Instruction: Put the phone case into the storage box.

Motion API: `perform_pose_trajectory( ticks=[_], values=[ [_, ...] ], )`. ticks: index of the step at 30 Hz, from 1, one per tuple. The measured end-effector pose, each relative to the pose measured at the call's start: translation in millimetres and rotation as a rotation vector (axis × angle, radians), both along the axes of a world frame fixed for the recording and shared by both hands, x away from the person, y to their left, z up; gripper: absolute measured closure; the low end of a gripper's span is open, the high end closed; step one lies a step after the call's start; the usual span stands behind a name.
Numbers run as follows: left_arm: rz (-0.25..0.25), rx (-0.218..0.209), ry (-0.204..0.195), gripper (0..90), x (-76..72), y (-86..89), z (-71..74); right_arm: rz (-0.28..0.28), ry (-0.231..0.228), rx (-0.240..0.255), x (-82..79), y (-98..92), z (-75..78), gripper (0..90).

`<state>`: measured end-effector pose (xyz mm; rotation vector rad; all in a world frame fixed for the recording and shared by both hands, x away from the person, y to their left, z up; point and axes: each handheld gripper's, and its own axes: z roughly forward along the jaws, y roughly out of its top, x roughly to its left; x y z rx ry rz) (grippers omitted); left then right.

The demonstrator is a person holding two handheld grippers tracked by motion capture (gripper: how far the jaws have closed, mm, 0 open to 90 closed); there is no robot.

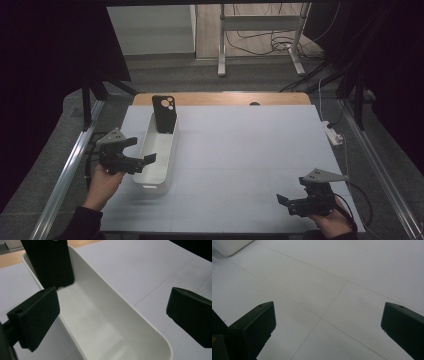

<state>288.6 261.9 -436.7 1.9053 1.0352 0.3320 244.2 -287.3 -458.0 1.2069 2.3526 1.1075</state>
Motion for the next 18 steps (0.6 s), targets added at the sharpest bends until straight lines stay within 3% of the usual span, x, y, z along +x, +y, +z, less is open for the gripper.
perform_pose_trajectory(
  ticks=[18],
  values=[
    [0.025, 0.012, -0.008, 0.0, -34.6, 9.3, -4.6, -0.005, 0.002, -0.002, -0.5, -0.5, 0.0, 0.0]
  ],
)
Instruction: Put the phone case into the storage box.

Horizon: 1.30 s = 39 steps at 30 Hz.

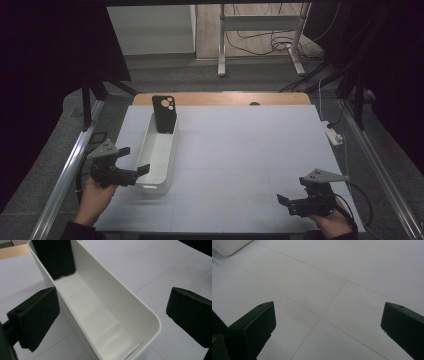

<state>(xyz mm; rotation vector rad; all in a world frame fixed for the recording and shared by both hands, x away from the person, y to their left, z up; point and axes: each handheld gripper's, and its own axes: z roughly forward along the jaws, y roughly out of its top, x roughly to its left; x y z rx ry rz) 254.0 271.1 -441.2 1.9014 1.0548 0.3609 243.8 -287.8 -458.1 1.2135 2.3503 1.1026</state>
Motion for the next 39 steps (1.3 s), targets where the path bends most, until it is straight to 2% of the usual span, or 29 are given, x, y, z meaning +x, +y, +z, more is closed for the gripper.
perform_pose_trajectory(
  ticks=[15, 25, 35, 39],
  values=[
    [0.024, -0.007, -0.014, 0.0, -31.4, 11.2, -1.7, -0.001, 0.002, -0.002, 0.2, 0.4, -0.2, 0.0],
    [0.045, 0.023, -0.016, 0.0, -47.5, 16.7, -6.5, -0.002, 0.002, -0.003, 0.2, 0.5, -0.2, 0.0],
    [0.055, 0.024, -0.018, 0.0, -62.6, 20.1, -9.0, -0.004, 0.003, -0.006, 0.3, 0.7, -0.3, 0.0],
    [0.058, 0.032, -0.005, 0.0, -68.1, 21.4, -12.1, -0.005, 0.004, -0.007, 0.4, 0.8, -0.3, 0.0]
  ],
)
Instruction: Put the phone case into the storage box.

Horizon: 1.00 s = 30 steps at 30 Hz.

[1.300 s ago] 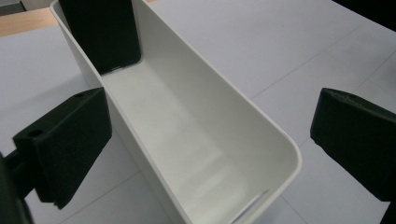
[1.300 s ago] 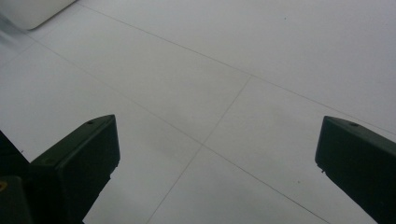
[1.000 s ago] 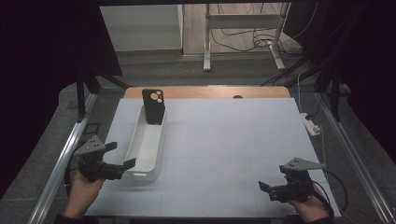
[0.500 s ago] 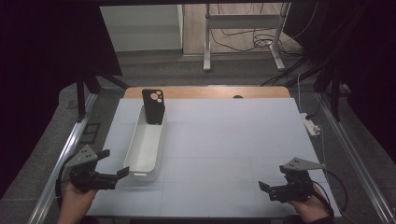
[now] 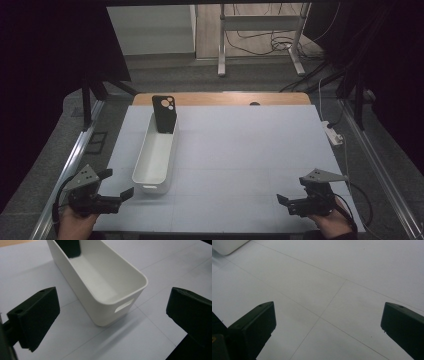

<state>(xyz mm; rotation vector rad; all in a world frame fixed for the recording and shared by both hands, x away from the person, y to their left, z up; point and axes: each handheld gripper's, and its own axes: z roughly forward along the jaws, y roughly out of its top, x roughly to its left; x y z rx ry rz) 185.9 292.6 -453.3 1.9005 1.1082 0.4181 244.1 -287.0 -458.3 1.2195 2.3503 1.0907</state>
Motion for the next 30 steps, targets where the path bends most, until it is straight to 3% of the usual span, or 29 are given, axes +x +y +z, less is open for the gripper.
perform_pose_trajectory(
  ticks=[21, 30],
  values=[
    [-0.003, 0.031, 0.047, 0.0, -12.5, -5.0, -10.0, -0.001, 0.008, -0.004, 0.7, 0.4, -0.4, 0.2],
    [-0.006, 0.07, 0.066, 0.0, -14.8, -9.6, -14.4, -0.001, 0.01, -0.007, 0.8, 0.7, -0.5, 0.2]
  ],
)
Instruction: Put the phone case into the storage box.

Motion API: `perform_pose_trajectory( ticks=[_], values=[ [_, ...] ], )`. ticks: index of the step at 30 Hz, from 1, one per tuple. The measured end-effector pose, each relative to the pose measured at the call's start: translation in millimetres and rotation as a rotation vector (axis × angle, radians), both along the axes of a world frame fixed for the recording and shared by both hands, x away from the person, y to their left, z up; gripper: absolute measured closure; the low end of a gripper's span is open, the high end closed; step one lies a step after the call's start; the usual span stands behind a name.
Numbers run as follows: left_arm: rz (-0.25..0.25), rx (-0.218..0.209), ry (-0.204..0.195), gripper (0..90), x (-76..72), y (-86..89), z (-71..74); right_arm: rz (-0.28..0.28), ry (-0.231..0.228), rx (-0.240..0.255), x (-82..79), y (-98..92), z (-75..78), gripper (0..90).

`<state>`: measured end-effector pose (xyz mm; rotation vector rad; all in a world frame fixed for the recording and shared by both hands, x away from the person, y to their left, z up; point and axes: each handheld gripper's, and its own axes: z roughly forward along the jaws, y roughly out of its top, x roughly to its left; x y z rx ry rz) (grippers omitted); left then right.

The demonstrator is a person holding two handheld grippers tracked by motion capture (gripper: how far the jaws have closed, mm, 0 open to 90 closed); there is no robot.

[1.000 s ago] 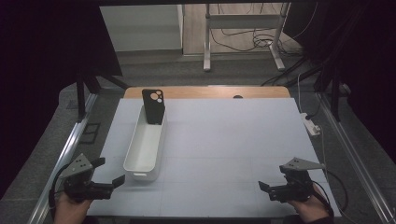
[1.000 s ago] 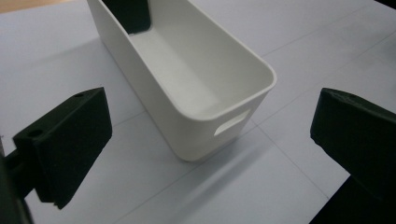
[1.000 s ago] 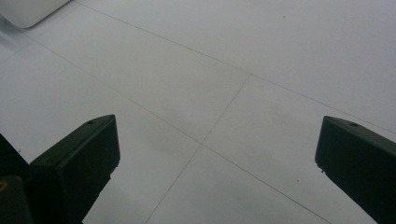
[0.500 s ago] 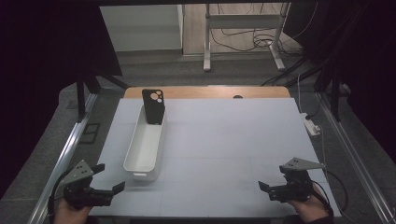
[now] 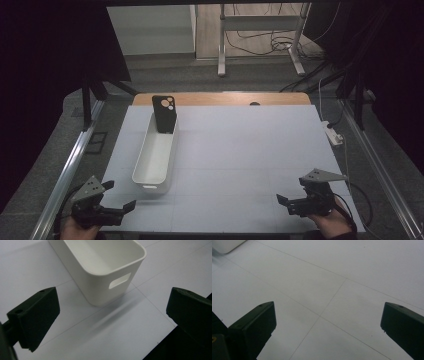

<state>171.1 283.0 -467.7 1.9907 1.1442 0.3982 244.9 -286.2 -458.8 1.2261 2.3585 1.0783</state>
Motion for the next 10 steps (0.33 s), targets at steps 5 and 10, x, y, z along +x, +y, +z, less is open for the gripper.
perform_pose_trajectory(
  ticks=[5, 10],
  values=[
    [0.004, 0.025, 0.025, 0.0, 2.3, -2.7, -1.6, -0.001, 0.004, -0.002, 0.2, 0.3, -0.2, 0.4],
    [0.006, 0.012, 0.031, 0.1, 3.1, -1.2, -1.7, 0.002, 0.002, -0.004, 0.5, 0.3, -0.4, 0.5]
  ],
)
